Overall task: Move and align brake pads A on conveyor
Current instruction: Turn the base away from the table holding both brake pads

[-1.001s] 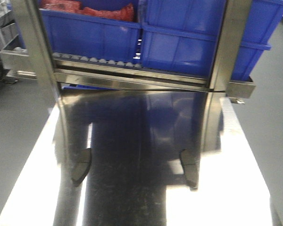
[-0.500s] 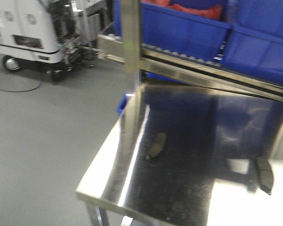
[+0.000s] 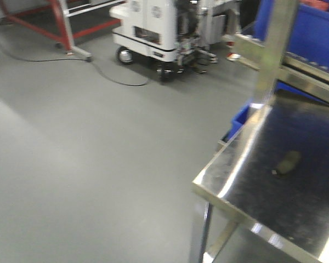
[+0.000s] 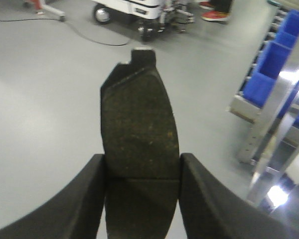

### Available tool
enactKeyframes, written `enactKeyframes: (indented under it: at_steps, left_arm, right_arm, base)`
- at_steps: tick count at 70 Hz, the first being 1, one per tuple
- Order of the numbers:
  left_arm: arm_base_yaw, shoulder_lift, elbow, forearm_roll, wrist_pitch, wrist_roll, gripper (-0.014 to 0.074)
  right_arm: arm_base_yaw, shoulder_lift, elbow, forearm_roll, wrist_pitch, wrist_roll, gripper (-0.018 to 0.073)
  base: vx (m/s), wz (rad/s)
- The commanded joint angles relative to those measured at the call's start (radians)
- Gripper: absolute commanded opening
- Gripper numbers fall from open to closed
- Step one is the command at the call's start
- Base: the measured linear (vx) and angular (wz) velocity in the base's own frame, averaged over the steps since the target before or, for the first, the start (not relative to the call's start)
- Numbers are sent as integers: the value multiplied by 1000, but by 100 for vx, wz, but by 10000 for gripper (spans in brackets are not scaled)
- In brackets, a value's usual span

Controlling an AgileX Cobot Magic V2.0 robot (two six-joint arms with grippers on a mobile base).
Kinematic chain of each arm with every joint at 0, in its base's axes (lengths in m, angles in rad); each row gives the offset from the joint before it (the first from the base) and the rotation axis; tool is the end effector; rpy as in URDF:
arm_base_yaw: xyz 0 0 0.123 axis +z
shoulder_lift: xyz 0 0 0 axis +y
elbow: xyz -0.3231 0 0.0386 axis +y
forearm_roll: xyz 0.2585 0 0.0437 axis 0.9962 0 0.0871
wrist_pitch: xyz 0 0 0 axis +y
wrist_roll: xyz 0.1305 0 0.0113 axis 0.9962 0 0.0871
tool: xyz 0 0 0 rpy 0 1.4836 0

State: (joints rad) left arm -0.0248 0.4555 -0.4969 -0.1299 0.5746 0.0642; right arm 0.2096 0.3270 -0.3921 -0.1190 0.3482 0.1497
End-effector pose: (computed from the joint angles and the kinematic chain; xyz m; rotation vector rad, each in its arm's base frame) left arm 0.1011 -0.0117 0.2982 0.0246 2.0135 -0.1154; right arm 0.0891 0.0135 0.2985 -0.1222 1.7623 0.1438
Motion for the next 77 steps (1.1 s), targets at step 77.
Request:
enactKeyframes:
  at_steps: [77]
  left_arm:
    - [-7, 4, -28, -12, -85, 0, -6]
  right_arm:
    - [0, 6, -32, -11, -103, -1, -3]
  base:
    - [-10, 62]
